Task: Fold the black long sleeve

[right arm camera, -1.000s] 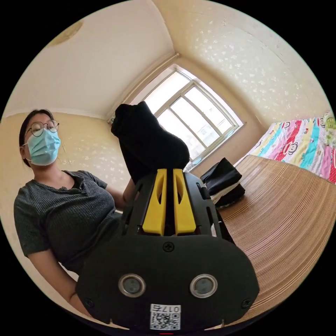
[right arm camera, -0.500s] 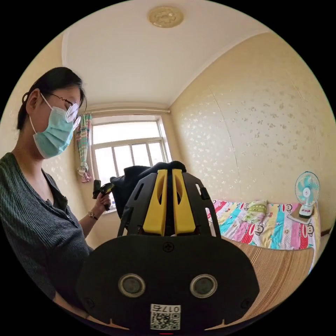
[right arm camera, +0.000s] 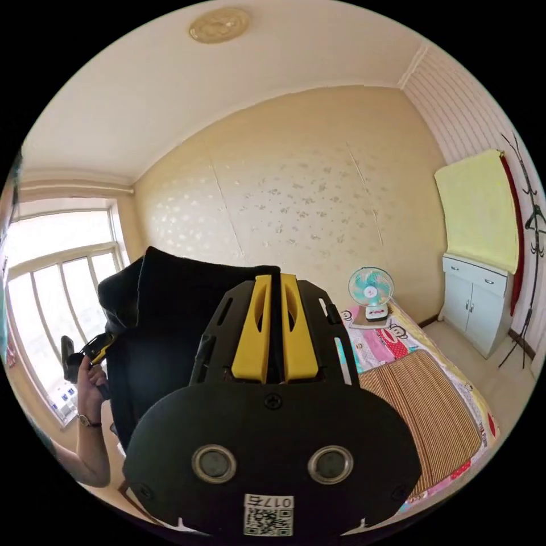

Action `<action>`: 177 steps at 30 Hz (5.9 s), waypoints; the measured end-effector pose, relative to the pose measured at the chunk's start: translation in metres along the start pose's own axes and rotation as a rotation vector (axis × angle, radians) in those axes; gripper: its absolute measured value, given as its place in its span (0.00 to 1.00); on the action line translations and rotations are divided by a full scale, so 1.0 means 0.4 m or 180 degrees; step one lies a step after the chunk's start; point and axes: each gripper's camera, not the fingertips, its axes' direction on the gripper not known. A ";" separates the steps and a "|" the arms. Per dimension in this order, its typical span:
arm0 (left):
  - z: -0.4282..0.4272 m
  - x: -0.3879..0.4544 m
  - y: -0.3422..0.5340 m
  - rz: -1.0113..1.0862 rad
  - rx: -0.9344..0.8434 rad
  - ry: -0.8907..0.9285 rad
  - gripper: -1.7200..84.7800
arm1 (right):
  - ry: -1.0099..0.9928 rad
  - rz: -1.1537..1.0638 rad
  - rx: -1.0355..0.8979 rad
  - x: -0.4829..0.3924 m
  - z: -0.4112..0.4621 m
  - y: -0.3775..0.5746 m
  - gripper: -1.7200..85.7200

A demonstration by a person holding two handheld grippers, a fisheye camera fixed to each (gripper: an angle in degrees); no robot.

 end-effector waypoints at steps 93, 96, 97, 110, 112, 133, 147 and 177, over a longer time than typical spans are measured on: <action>0.278 -1.159 0.955 -0.1347 -0.1751 -0.1527 0.07 | 0.0179 0.0331 -0.3473 0.857 0.536 0.437 0.14; 0.191 -1.219 0.951 -0.1550 -0.1409 -0.0922 0.06 | 0.0292 0.0438 -0.3509 0.846 0.526 0.402 0.09; 0.170 -1.241 0.954 -0.1651 -0.1290 -0.0682 0.06 | 0.0103 0.0459 -0.3234 0.820 0.465 0.349 0.08; -0.084 -1.487 0.977 -0.2160 -0.1004 -0.0277 0.08 | 0.0055 0.1102 -0.3420 0.890 0.167 0.410 0.06; -0.130 -1.474 0.973 -0.2167 -0.0812 -0.0237 0.09 | 0.0025 0.1201 -0.3018 0.944 0.080 0.322 0.09; -0.125 -1.126 1.113 -0.1520 -0.1546 -0.0280 0.10 | -0.0351 0.3256 -0.1190 1.606 -0.189 0.007 0.06; -0.175 -1.076 1.073 -0.1259 -0.1561 -0.0478 0.10 | -0.0026 0.3932 -0.0646 1.720 -0.387 0.221 0.06; -0.086 -0.874 0.983 -0.0153 -0.0980 -0.1577 0.05 | -0.1561 0.1922 -0.3715 0.631 -0.159 0.722 0.09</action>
